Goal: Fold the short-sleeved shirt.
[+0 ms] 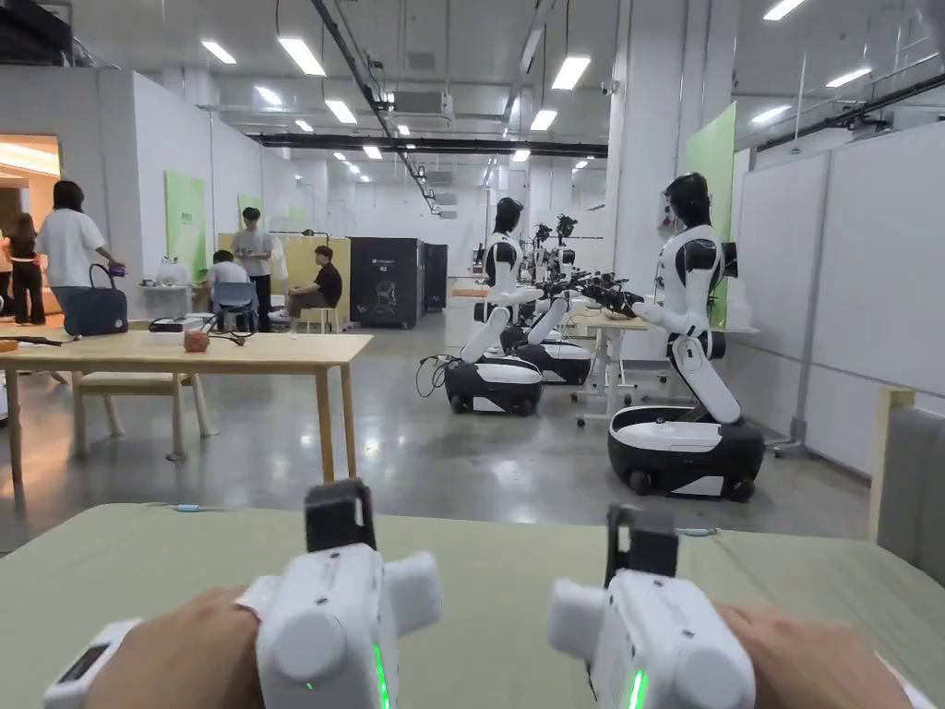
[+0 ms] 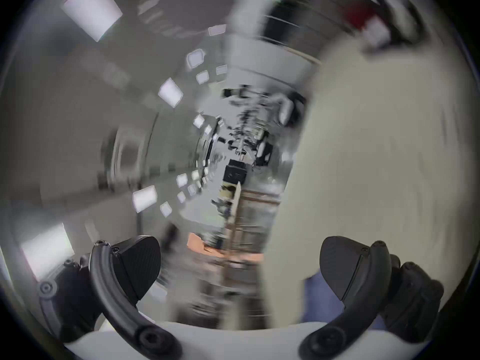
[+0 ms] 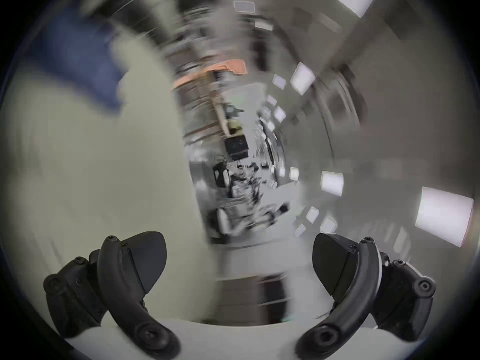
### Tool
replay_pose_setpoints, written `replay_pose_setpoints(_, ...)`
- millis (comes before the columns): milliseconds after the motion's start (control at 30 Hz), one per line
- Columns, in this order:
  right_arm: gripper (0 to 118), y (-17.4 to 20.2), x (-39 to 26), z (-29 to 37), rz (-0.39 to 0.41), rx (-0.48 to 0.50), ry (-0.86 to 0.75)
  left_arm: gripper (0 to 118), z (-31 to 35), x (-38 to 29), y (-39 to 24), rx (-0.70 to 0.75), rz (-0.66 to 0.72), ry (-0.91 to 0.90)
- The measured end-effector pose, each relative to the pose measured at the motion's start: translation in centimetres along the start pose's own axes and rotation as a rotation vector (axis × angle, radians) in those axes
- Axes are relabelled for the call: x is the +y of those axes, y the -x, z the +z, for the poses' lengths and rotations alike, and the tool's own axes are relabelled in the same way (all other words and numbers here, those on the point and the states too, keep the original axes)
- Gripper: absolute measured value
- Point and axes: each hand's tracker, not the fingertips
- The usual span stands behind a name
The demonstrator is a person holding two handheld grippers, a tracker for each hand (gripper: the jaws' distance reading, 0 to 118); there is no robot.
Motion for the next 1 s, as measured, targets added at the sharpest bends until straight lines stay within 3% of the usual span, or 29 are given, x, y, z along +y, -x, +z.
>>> replay_pose_setpoints(67, 114, 2.4, -0.3, 0.5, 0.287, -0.008, -0.039, 118, 0.3, 1.0, -2.7, 0.022, -0.272, 0.001)
replay_pose_setpoints(100, 114, 3.2, -0.5, 0.5, 0.367, -0.011, -0.047, 118, 0.3, 1.0, -3.5, 0.026, -0.346, -0.005)
replay_pose_setpoints(133, 114, 3.4, -0.6, 0.5, 0.366, -0.009, -0.044, 118, 0.2, 0.8, -3.8, 0.044, -0.359, -0.014)
replay_pose_setpoints(167, 114, 3.2, -0.9, 0.3, 0.304, 0.003, -0.035, 118, 0.1, 0.7, -3.6, 0.039, -0.292, -0.011)
replay_pose_setpoints(200, 114, 2.5, -0.9, 0.3, 0.168, 0.01, -0.008, 118, -0.1, 0.3, -2.9, 0.025, -0.148, -0.004)
replay_pose_setpoints(267, 114, 0.1, -1.0, 0.3, -0.219, 0.041, 0.021, 118, -0.1, 0.0, -0.1, -0.048, 0.272, -0.001)
replay_pose_setpoints(333, 114, -2.8, -2.3, -0.5, -0.721, 0.072, 0.058, 118, -0.2, -1.4, 3.3, -0.108, 0.748, -0.016)
replay_pose_setpoints(400, 114, -5.3, -4.3, -0.2, -1.24, 0.146, 0.045, 118, 0.1, -2.8, 5.1, -0.109, 1.102, -0.061)
replay_pose_setpoints(433, 114, -6.0, -5.2, 0.3, -1.447, 0.175, 0.021, 118, 0.4, -3.3, 5.6, -0.097, 1.265, -0.088)
replay_pose_setpoints(467, 114, -6.2, -6.0, 0.4, -1.613, 0.19, -0.006, 118, 0.5, -3.8, 5.9, -0.096, 1.406, -0.116)
replay_pose_setpoints(500, 114, -5.9, -6.3, 0.5, -1.703, 0.182, -0.024, 118, 0.8, -3.9, 5.9, -0.088, 1.495, -0.143)
replay_pose_setpoints(533, 114, -5.7, -6.4, 0.6, -1.755, 0.156, -0.016, 118, 1.1, -3.8, 5.7, -0.085, 1.536, -0.168)
replay_pose_setpoints(667, 114, -4.8, -5.5, 0.7, -1.721, 0.112, 0.017, 118, 1.5, -3.2, 5.5, -0.029, 1.586, -0.14)
replay_pose_setpoints(767, 114, -4.7, -5.7, 0.6, -1.767, 0.142, 0.026, 118, 1.3, -3.5, 5.5, -0.038, 1.602, -0.133)
replay_pose_setpoints(900, 111, -4.8, -5.5, 0.8, -1.706, 0.109, 0.039, 118, 1.2, -3.4, 5.1, -0.037, 1.548, -0.101)
replay_pose_setpoints(933, 100, -4.9, -5.5, 1.0, -1.706, 0.11, 0.031, 115, 1.1, -3.4, 4.9, -0.039, 1.545, -0.1)
replay_pose_setpoints(967, 65, -5.0, -5.4, 1.3, -1.71, 0.108, 0.023, 95, 1.2, -3.6, 4.8, -0.056, 1.549, -0.109)
replay_pose_setpoints(1000, 27, -5.1, -5.3, 1.2, -1.709, 0.095, 0.043, 57, 1.2, -3.6, 4.7, -0.073, 1.558, -0.124)
